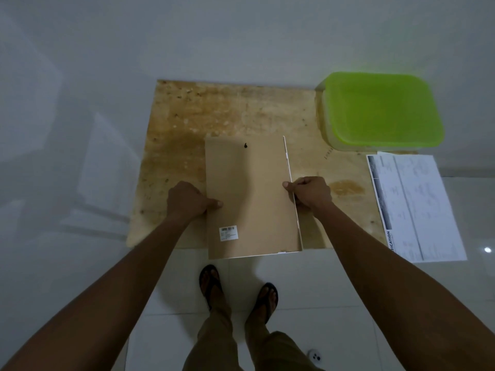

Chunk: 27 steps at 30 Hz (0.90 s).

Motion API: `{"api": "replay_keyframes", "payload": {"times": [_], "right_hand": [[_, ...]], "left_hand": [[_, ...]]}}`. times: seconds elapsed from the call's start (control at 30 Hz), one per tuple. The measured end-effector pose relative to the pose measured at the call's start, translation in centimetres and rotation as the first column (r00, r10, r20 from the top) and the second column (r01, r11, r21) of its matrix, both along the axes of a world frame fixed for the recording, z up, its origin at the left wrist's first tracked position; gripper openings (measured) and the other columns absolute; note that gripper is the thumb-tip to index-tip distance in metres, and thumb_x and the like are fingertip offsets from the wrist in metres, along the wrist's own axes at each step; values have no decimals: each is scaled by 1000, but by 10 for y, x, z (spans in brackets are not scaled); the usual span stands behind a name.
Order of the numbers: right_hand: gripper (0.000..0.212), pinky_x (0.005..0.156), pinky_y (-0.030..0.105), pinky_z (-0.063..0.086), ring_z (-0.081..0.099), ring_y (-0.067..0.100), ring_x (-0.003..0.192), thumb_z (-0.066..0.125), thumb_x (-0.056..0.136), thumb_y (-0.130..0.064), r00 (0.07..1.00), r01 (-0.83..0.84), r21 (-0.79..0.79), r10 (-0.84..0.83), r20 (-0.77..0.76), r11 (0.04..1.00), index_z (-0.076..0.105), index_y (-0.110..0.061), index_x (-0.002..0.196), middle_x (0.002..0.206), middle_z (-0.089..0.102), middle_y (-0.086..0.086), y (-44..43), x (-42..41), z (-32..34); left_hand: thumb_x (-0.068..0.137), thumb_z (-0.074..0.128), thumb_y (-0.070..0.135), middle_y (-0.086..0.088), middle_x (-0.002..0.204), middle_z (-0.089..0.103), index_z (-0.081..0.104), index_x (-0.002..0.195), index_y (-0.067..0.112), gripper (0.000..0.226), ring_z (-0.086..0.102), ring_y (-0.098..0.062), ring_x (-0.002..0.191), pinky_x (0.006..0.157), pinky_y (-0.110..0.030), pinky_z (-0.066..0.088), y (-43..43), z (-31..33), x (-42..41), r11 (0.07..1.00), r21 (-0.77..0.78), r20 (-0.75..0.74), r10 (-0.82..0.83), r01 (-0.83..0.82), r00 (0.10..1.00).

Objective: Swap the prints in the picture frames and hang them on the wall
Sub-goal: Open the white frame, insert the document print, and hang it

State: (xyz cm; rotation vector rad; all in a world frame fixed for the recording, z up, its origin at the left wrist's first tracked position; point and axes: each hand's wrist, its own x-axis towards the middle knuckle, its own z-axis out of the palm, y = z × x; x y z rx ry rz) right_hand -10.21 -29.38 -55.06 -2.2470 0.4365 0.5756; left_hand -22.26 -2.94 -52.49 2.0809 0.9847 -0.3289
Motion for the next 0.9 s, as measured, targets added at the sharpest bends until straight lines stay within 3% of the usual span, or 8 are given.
{"api": "replay_keyframes", "payload": {"times": [0.2,0.33,0.6,0.83,0.9], "right_hand": [[33,82,43,61,73,24,71,88,66,-48,999,-26,-14,27,33,1000,74,-18,67,67,73,-1,2,2,1],[31,82,42,61,73,24,69,87,70,-47,999,-32,-30,33,40,999,73,-19,69,68,73,-1,3,-1,4],[23,84,43,60,73,23,76,83,76,-43,995,-65,-29,67,70,997,74,-24,66,72,75,-1,-3,-6,9],[25,82,44,61,73,25,79,87,67,-44,996,16,-2,-15,83,1000,71,-28,56,72,74,-3,-6,-10,7],[28,83,45,61,73,25,83,85,58,-53,996,17,18,-18,87,1000,75,-27,63,76,75,-4,-10,-10,2]], "left_hand": [[49,96,42,-12,62,68,69,63,-5,56,67,-23,61,54,-29,46,-3,0,0,1000,29,-13,6,-6,1000],[47,96,43,-7,60,62,64,61,-2,57,63,-23,61,44,-25,33,-9,1,-2,998,56,14,20,-20,1000],[51,95,40,0,57,60,66,62,4,47,52,-6,48,39,-15,25,-30,3,-10,988,154,88,2,-16,996],[53,93,29,-9,68,71,73,66,1,37,69,-19,66,50,-22,42,-32,-2,-18,989,143,193,-73,45,978],[52,94,19,-7,80,74,74,67,1,31,68,-13,78,59,-10,42,-29,-4,-22,997,66,244,-56,42,968]]}}
